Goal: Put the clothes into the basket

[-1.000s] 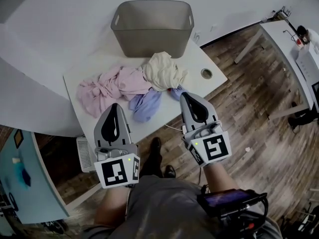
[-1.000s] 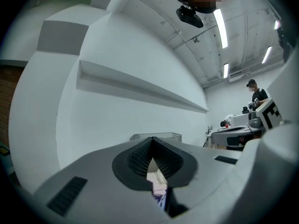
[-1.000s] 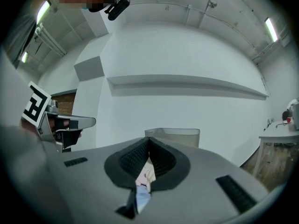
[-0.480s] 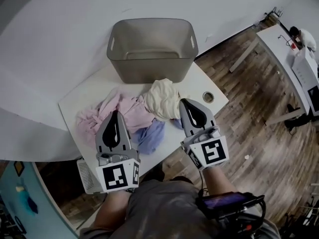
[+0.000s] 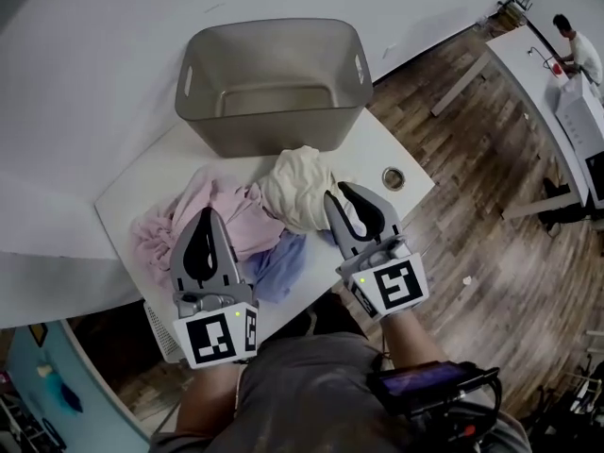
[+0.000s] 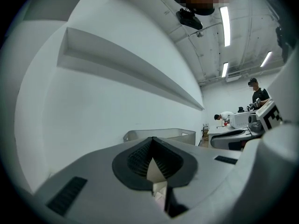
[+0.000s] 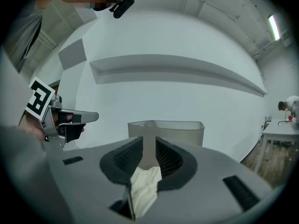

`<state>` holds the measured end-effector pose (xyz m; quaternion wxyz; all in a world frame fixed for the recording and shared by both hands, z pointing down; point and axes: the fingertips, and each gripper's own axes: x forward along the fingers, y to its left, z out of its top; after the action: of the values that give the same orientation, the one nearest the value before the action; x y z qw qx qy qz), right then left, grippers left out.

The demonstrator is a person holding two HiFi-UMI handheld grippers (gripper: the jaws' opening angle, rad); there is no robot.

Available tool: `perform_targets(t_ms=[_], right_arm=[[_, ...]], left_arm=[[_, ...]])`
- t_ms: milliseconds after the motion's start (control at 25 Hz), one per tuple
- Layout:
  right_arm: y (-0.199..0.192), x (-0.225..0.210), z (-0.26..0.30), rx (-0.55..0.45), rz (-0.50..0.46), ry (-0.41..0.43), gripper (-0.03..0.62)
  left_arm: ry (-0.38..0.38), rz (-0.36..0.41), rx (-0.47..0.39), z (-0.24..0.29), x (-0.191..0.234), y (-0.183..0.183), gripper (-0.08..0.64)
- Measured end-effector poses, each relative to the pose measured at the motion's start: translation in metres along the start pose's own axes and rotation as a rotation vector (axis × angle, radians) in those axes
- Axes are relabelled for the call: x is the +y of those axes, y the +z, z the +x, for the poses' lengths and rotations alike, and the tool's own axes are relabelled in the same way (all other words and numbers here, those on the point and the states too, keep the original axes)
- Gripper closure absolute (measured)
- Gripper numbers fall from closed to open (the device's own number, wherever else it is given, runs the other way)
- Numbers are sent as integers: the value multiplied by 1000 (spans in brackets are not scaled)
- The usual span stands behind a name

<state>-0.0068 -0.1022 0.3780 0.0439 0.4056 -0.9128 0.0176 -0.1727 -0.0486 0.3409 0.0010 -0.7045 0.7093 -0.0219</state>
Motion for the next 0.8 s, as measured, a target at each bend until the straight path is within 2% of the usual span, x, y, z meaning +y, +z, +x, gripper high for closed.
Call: perform_targets(t_ms=[200,400,560,640,800], right_arm=[[-41,-15,17,75,35,20,406],[-94,-26,31,184,87,31,252],[-128,-23,43,261,111,81,141],[-141,-19,50,292,124,113,112],[-169,-13,62,384,118,151,98]], left_arm=[[8,-7,69,20,-7,-29,552],[24,-8,117,33,-10,-55,552],[48,-9,154,37,-7,-72,552],[64,-11,169,39,-2,-80,552],[86,-13,196,43,6,-92,552]])
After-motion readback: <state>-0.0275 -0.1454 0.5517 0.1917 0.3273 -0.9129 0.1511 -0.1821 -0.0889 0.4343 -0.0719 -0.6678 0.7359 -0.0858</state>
